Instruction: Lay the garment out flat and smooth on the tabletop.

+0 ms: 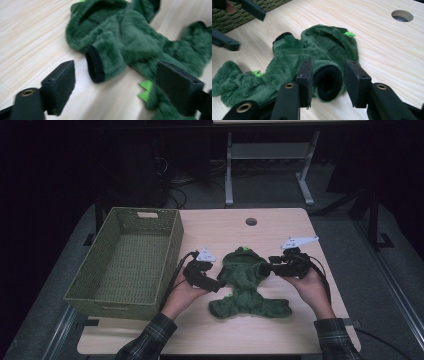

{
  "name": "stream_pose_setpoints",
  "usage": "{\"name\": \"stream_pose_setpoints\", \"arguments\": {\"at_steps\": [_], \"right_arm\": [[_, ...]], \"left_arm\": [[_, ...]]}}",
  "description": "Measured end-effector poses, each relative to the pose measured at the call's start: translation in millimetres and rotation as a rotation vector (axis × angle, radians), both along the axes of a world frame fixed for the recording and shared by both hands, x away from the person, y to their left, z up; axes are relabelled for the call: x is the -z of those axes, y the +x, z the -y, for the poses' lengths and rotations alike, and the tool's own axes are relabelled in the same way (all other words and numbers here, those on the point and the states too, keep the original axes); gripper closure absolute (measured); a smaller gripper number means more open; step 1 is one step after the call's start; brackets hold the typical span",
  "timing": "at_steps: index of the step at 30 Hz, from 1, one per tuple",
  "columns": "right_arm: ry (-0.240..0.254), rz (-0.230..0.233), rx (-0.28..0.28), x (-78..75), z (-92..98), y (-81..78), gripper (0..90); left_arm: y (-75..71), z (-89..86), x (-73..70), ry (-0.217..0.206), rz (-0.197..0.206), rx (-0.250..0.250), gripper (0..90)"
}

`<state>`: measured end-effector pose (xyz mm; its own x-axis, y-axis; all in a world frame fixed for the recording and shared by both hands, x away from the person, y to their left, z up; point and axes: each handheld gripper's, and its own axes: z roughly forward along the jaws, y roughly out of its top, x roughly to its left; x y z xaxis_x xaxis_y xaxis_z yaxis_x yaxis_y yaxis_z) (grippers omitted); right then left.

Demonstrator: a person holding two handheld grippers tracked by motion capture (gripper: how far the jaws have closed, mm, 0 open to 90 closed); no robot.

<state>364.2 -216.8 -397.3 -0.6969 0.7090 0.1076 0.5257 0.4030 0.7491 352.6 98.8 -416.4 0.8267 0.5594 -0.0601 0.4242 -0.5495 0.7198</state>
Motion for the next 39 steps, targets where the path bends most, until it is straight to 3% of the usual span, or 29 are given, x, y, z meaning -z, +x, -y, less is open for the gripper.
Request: {"name": "stream_pose_setpoints", "arguments": {"at_steps": [3, 8, 11, 16, 22, 30, 36, 39], "right_arm": [[0.028, -0.005, -0.014, 0.2, -3.1, -5.3, 60.3], [0.028, -0.003, -0.045, -0.7, -11.6, -12.8, 60.5], [0.037, 0.000, -0.090, -2.8, -23.0, -20.8, 60.6], [0.044, 0.001, -0.132, -3.0, -38.6, -32.8, 61.3], [0.056, -0.009, -0.186, -2.0, -55.1, -42.7, 63.4], [0.064, -0.023, -0.279, 5.6, -87.5, -55.4, 65.9], [0.059, -0.029, -0.350, 9.9, -110.5, -65.2, 68.7], [0.052, -0.042, -0.379, 12.8, -120.3, -69.9, 72.3]], "left_arm": [[-13.2, -6.0, -0.6, -0.011, 0.015, 0.006, 13.3], [-30.8, -13.4, 2.1, -0.030, 0.033, 0.005, 12.8], [-46.1, -19.4, 8.7, -0.034, 0.036, 0.006, 12.8], [-61.2, -26.5, 19.1, 0.007, 0.021, 0.018, 12.8], [-73.1, -33.8, 31.4, 0.019, -0.013, 0.011, 12.7], [-82.5, -37.8, 43.5, 0.056, -0.007, 0.024, 12.6], [-89.5, -35.9, 52.3, 0.080, -0.033, 0.040, 12.5], [-92.2, -36.1, 54.9, 0.079, 0.002, 0.038, 12.5]]}}
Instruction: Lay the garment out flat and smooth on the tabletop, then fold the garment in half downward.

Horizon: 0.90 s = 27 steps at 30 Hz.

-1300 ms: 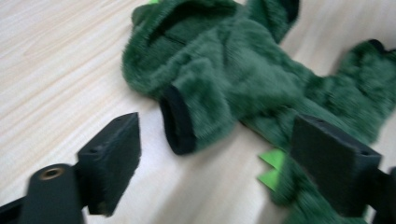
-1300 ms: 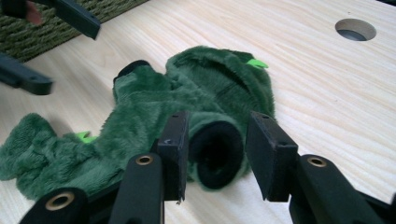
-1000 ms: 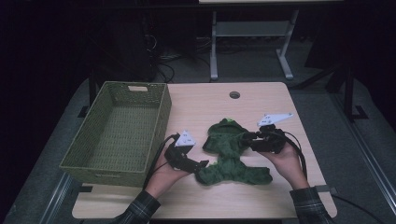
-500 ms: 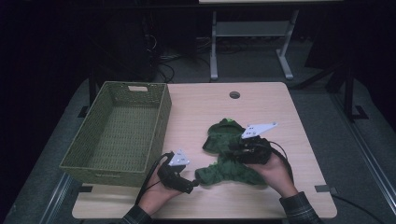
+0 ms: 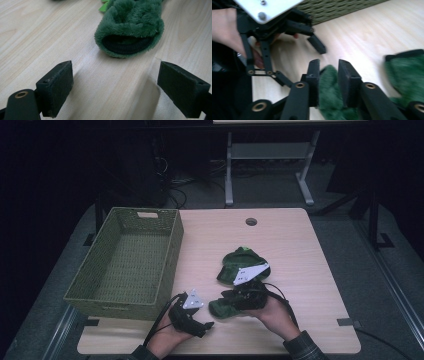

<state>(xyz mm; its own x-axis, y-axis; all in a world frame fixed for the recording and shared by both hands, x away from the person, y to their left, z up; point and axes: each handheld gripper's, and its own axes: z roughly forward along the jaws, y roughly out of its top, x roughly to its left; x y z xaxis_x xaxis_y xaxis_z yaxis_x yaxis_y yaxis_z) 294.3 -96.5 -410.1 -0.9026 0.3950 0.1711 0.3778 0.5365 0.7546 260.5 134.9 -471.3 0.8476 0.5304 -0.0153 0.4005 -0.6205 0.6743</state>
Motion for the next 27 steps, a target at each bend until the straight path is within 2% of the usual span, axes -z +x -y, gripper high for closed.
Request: {"name": "stream_pose_setpoints", "arguments": {"at_steps": [2, 5, 6, 9, 10, 11, 15, 16, 22, 24, 26, 27], "right_arm": [[-0.021, 0.000, -0.025, 3.7, -7.5, -2.3, 73.3], [-0.045, 0.008, -0.043, 7.5, -14.9, -4.0, 74.1], [-0.054, -0.010, -0.054, 13.1, -21.8, -6.2, 74.6], [-0.069, -0.011, -0.070, 18.2, -26.3, -7.3, 75.4], [-0.081, -0.007, -0.074, 20.9, -29.3, -8.8, 75.4], [-0.103, 0.019, -0.087, 24.6, -31.9, -9.0, 75.4], [-0.147, 0.030, -0.074, 33.9, -37.9, -9.2, 75.6], [-0.149, 0.017, -0.067, 35.0, -39.2, -9.8, 75.4], [-0.214, 0.043, -0.067, 49.0, -43.0, -6.8, 74.3], [-0.211, 0.042, -0.060, 50.6, -43.5, -7.9, 77.7], [-0.222, 0.076, -0.062, 51.6, -43.9, -8.1, 84.5], [-0.223, 0.077, -0.060, 51.5, -43.9, -8.2, 85.8]], "left_arm": [[-1.8, -1.5, 2.8, -0.014, 0.025, 0.013, 12.4], [-2.9, -3.7, 4.3, -0.032, 0.030, 0.015, 12.4], [-3.5, -5.1, 5.5, -0.045, 0.034, 0.018, 12.5], [-3.5, -5.2, 5.5, -0.042, 0.036, 0.018, 12.6], [-3.7, -5.3, 5.4, -0.041, 0.036, 0.018, 12.6], [-4.1, -5.3, 5.4, -0.043, 0.035, 0.016, 12.7], [-4.3, -5.6, 5.2, -0.039, 0.037, 0.016, 12.6], [-4.1, -5.8, 5.1, -0.035, 0.038, 0.018, 12.6], [-3.8, -6.0, 5.0, -0.033, 0.043, 0.022, 12.6], [-3.9, -6.0, 5.1, -0.034, 0.041, 0.022, 12.6], [-4.0, -5.9, 5.1, -0.035, 0.040, 0.020, 12.6], [-4.0, -5.8, 5.0, -0.036, 0.039, 0.020, 12.6]]}}
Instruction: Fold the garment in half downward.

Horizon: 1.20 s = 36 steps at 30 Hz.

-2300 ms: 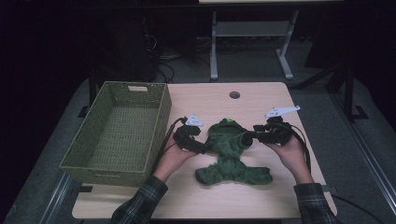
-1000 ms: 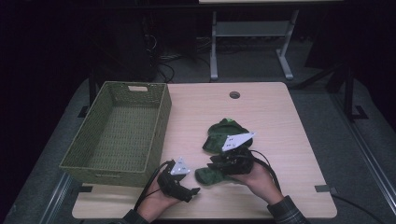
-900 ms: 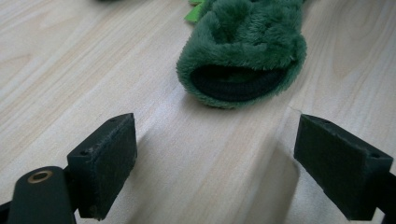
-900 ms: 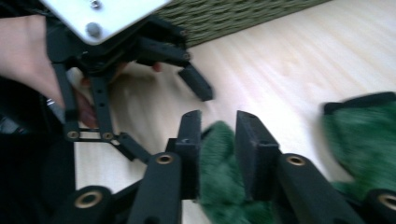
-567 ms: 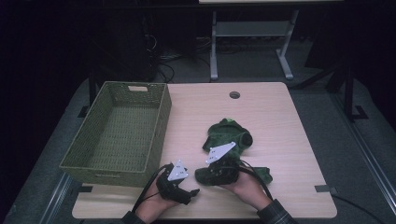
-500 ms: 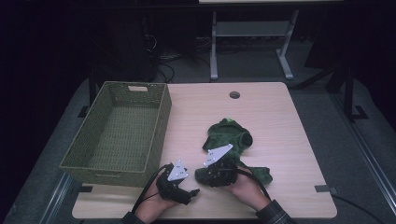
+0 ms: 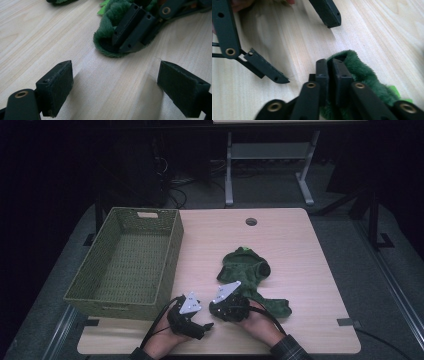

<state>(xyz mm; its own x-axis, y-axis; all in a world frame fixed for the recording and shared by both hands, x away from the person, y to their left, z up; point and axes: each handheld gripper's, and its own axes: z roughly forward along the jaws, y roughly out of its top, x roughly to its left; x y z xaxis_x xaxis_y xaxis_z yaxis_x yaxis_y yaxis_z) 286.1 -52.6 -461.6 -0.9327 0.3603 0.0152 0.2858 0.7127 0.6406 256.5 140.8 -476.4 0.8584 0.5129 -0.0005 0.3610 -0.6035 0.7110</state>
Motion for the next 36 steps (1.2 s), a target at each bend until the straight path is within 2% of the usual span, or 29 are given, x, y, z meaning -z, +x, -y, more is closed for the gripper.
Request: {"name": "stream_pose_setpoints", "arguments": {"at_steps": [3, 4, 6, 7, 9, 13, 15, 18, 25, 30, 36], "right_arm": [[0.011, -0.016, 0.002, -1.8, 0.0, -0.4, 86.5], [0.015, -0.002, -0.012, -2.2, 0.8, 0.4, 86.5], [0.030, -0.004, -0.012, -6.3, 2.5, -1.1, 86.5], [0.042, 0.004, -0.018, -8.4, 3.8, -1.1, 86.5], [0.064, -0.015, -0.003, -13.6, 6.4, -2.7, 86.5], [0.116, -0.015, 0.008, -23.7, 14.6, -2.4, 86.5], [0.138, -0.005, 0.015, -29.1, 19.6, -2.9, 86.4], [0.181, -0.022, 0.043, -36.9, 28.1, -3.3, 86.4], [0.248, -0.020, 0.076, -48.2, 50.7, -0.8, 86.2], [0.292, -0.014, 0.099, -54.7, 66.5, -1.3, 86.0], [0.316, -0.018, 0.133, -54.9, 81.6, 2.9, 85.5]], "left_arm": [[0.2, -0.1, -0.2, 0.002, 0.000, 0.001, 12.6], [0.1, -0.1, -0.2, 0.002, 0.000, 0.000, 12.6], [0.1, -0.1, -0.1, 0.002, -0.002, 0.000, 12.5], [0.1, -0.1, 0.0, -0.001, -0.002, -0.001, 12.5], [0.2, -0.2, 0.0, -0.001, 0.000, -0.001, 12.5], [0.0, 0.3, 0.6, -0.010, 0.001, -0.003, 12.5], [-0.1, 0.3, 0.7, -0.010, 0.002, -0.004, 12.5], [0.0, 0.3, 0.7, -0.010, 0.002, -0.003, 12.5], [0.1, 0.3, 0.7, -0.011, 0.001, -0.002, 12.5], [0.0, 0.5, 0.9, -0.014, 0.002, -0.004, 12.5], [0.4, 0.4, 0.7, -0.012, 0.005, -0.002, 12.5]]}}
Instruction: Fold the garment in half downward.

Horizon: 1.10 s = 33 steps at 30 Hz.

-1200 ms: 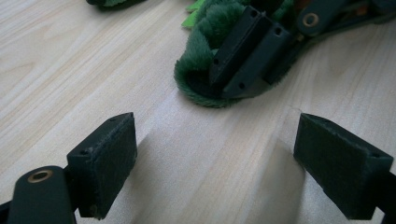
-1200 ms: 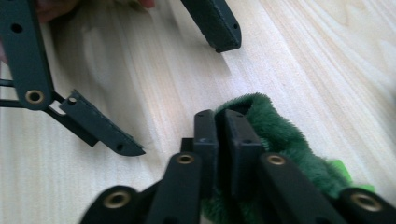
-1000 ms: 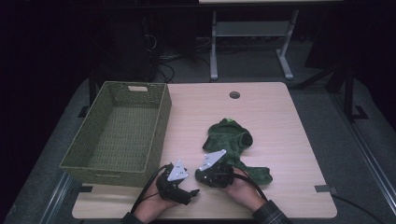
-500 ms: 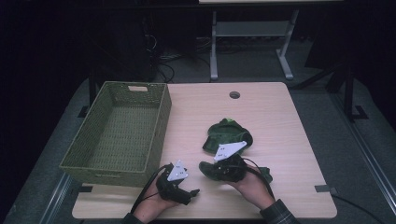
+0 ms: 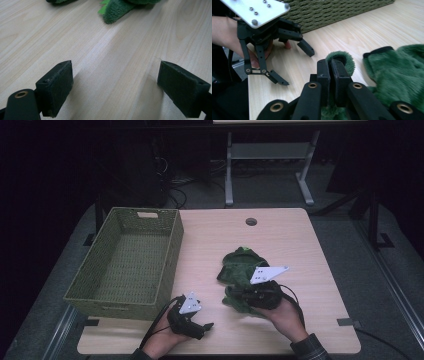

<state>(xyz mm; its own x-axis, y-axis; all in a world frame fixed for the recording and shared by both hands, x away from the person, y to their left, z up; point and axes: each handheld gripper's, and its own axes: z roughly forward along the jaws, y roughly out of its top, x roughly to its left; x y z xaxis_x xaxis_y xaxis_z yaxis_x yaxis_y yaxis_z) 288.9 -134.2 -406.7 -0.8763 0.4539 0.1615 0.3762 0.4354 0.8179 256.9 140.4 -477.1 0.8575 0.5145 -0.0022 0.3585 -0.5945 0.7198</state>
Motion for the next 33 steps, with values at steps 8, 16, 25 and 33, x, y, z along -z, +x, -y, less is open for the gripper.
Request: {"name": "stream_pose_setpoints", "arguments": {"at_steps": [8, 16, 25, 33], "right_arm": [[0.001, -0.010, 0.053, 5.7, 20.6, 6.5, 85.0], [-0.037, -0.022, 0.119, 19.7, 38.1, 15.5, 83.5], [-0.116, -0.025, 0.224, 31.5, 52.8, 17.7, 74.1], [-0.062, -0.014, 0.197, 24.9, 52.5, 18.0, 87.2]], "left_arm": [[1.5, 1.2, 0.1, 0.000, 0.001, 0.000, 12.5], [1.8, 1.4, 0.0, 0.004, 0.002, 0.002, 12.5], [0.7, 1.8, 0.1, 0.003, 0.001, -0.008, 12.6], [0.8, 1.8, 0.1, 0.003, 0.002, -0.008, 12.6]]}}
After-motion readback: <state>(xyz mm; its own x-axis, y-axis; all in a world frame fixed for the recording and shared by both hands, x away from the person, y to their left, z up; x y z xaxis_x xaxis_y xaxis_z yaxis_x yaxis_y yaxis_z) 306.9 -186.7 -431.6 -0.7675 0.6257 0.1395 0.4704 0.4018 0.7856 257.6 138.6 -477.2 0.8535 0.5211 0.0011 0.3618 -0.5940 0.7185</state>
